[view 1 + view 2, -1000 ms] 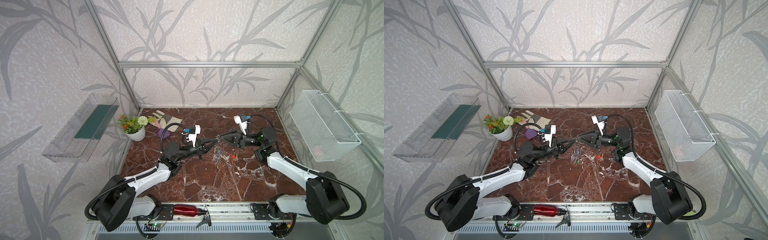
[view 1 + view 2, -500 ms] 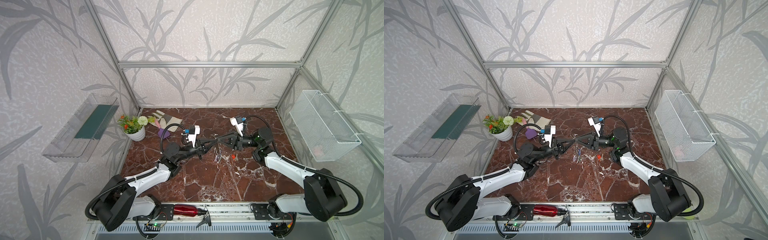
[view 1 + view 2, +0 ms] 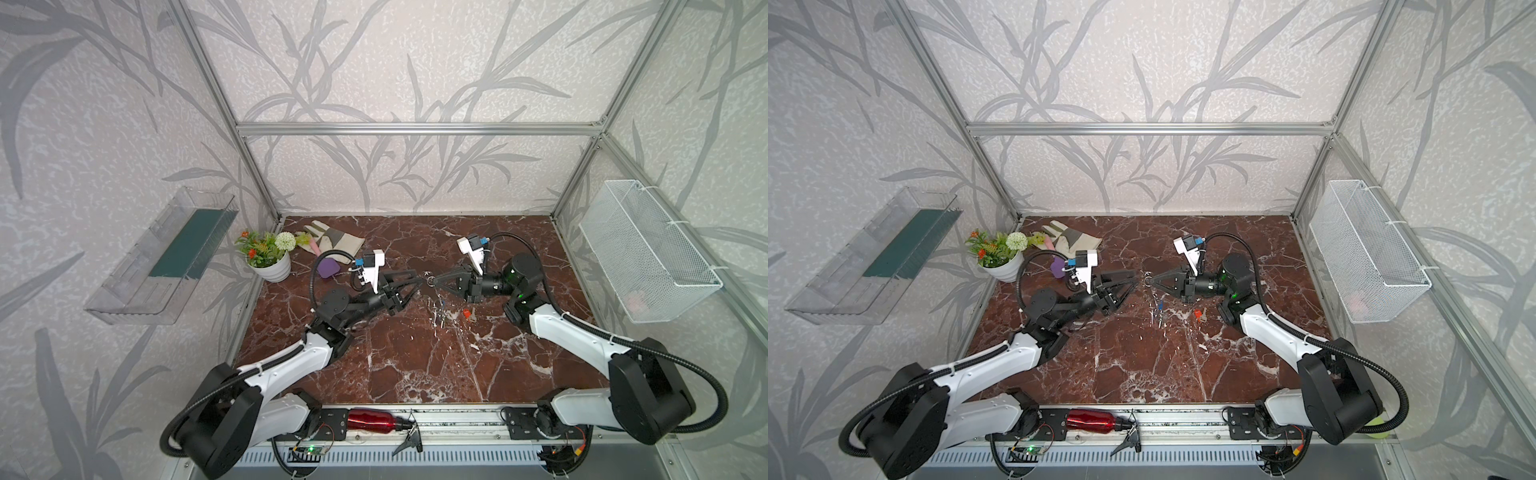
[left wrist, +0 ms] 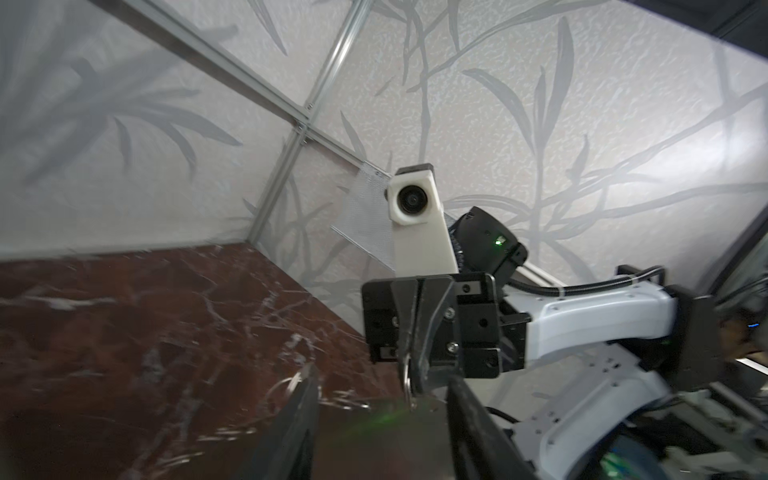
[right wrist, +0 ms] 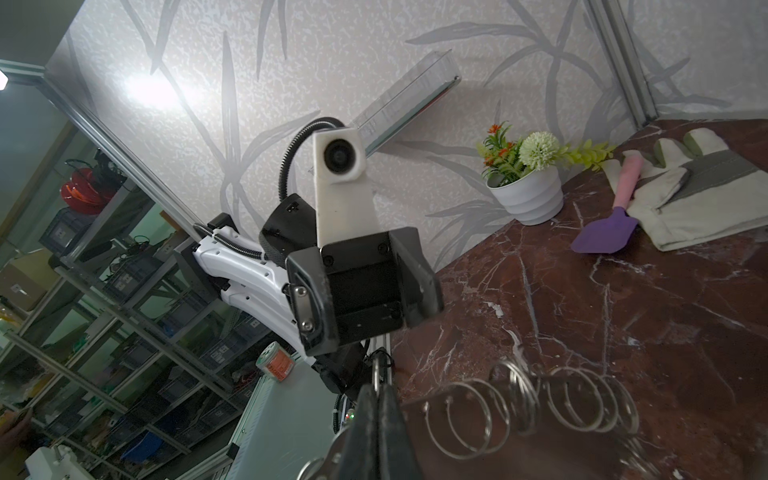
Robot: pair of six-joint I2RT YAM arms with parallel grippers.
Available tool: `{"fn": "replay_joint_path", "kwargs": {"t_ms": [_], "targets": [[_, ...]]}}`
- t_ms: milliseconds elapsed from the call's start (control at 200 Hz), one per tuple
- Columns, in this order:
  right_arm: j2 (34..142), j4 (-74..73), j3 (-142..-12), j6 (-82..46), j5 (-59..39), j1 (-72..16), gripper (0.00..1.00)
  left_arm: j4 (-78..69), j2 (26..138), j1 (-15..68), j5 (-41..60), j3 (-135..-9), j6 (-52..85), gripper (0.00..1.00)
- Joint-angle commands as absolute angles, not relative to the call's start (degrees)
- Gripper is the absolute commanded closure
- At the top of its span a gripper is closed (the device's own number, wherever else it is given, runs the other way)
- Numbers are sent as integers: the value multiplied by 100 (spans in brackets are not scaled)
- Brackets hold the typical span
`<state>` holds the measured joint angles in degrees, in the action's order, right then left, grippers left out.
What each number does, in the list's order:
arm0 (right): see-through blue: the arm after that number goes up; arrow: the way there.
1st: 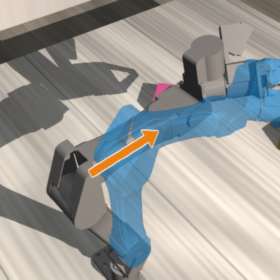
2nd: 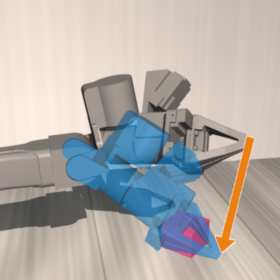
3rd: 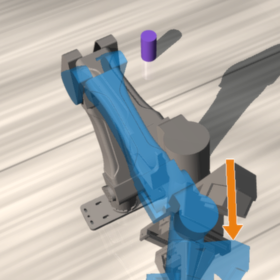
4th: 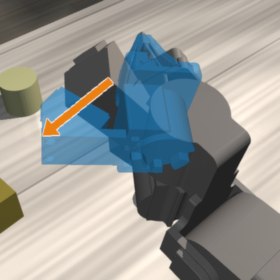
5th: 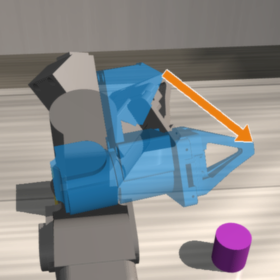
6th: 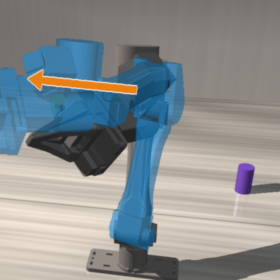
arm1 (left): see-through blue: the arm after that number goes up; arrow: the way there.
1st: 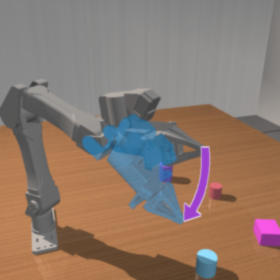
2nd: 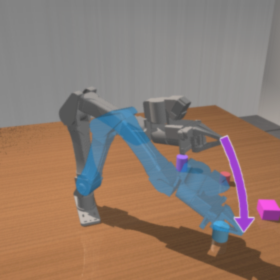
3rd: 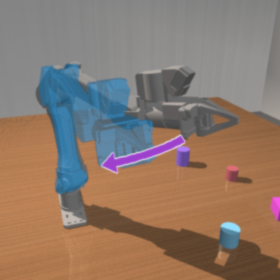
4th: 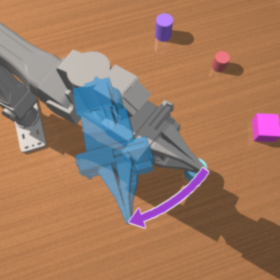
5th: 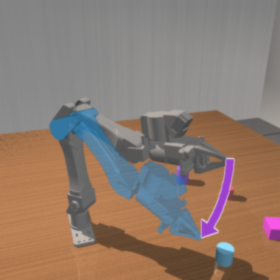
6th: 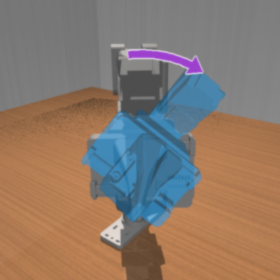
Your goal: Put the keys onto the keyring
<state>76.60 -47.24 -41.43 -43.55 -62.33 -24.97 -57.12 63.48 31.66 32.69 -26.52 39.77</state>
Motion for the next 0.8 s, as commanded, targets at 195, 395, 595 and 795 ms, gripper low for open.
{"fn": "replay_joint_path", "kwargs": {"t_ms": [195, 395, 595, 795], "targets": [[7100, -2902, -4546, -3129, -5247, -2588, 100, -2267, 4097, 3014, 2141, -2744, 2925, 9], [6969, -2003, -4733, -2445, -4560, -2803, 100, -1927, 3857, 3001, 1918, -2707, 2665, 3], [6975, -1608, -4813, -1966, -4310, -2954, 100, -1938, 4317, 2998, 2128, -2890, 2648, 4], [6873, -1486, -4767, -1602, -4245, -3067, 100, -1920, 4593, 3002, 2109, -2960, 2477, 8]]}}
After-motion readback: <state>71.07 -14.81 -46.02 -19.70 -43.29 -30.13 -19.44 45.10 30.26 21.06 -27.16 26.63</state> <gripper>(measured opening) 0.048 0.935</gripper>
